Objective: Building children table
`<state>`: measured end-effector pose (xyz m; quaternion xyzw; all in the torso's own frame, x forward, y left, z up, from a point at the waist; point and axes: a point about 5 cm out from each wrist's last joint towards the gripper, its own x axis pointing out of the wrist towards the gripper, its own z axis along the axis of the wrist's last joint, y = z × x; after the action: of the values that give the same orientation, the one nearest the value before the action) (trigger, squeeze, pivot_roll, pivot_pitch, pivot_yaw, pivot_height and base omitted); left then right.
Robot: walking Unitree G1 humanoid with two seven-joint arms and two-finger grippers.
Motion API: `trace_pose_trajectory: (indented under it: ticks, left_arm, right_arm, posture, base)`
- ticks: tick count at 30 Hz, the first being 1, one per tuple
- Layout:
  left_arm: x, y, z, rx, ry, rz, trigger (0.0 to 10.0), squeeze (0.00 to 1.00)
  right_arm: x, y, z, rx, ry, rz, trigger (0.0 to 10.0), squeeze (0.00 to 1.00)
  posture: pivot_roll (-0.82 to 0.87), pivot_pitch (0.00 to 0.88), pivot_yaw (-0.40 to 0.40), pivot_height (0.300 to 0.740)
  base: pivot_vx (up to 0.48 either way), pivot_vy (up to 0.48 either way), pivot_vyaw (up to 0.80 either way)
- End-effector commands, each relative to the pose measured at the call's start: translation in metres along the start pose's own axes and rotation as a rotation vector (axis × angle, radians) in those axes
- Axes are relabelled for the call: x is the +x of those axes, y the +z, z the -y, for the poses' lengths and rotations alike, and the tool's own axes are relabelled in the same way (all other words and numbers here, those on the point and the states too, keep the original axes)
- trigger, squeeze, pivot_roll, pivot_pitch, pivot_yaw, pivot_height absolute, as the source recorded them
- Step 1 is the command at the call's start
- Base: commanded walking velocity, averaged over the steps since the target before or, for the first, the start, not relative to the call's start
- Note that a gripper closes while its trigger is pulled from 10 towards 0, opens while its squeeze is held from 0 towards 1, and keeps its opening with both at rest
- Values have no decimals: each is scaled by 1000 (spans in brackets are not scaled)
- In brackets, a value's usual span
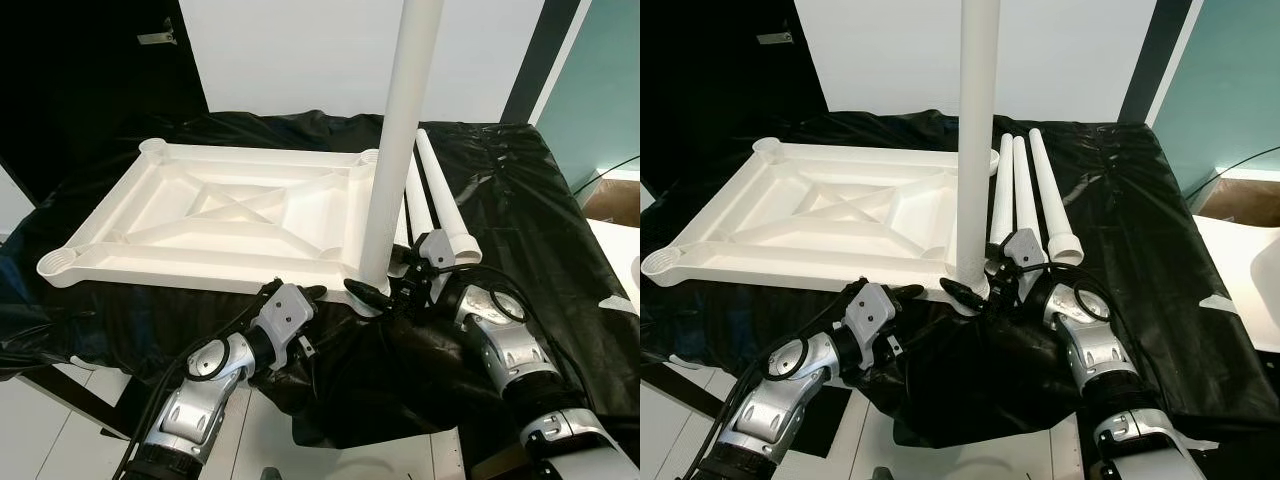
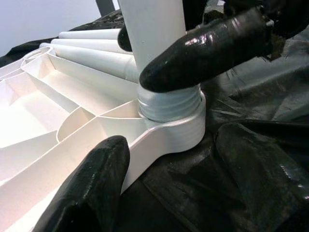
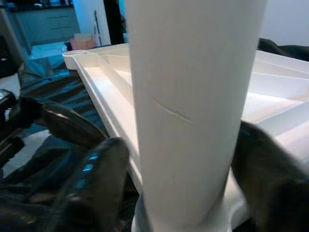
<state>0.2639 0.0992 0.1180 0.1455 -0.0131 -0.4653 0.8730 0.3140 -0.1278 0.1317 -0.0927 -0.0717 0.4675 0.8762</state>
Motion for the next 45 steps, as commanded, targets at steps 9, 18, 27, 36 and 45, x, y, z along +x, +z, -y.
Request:
trace_pose_trajectory:
  ticks: [9, 18, 27, 36, 45]
  left_arm:
    - [2, -2, 0, 3, 5, -10, 10000, 0]
    - [1, -2, 0, 2, 2, -13, 10000, 0]
    - [1, -2, 2, -3, -2, -12, 10000, 0]
    - [-1, -4, 5, -12, 9, -14, 10000, 0]
    - [0, -4, 3, -8, 7, -14, 10000, 0]
  right_arm:
    - [-1, -6, -11, 76, -45, 29, 0, 0]
    - [1, -8, -29, 109, -438, 159, 0, 0]
    - [13, -4, -34, 105, -405, 161, 7843, 0]
    - [10, -3, -28, 62, -224, 98, 10000, 0]
    - [6, 4, -5, 1, -56, 40, 10000, 0]
  posture:
    - [123, 0, 22, 740]
    - [126, 0, 29, 740]
    - [128, 0, 25, 740]
    - [138, 0, 11, 740]
    - [133, 0, 17, 740]
  base:
    - [0, 0, 0]
    - [0, 0, 0]
    - [0, 0, 0]
    - [0, 0, 0]
    - [0, 0, 0]
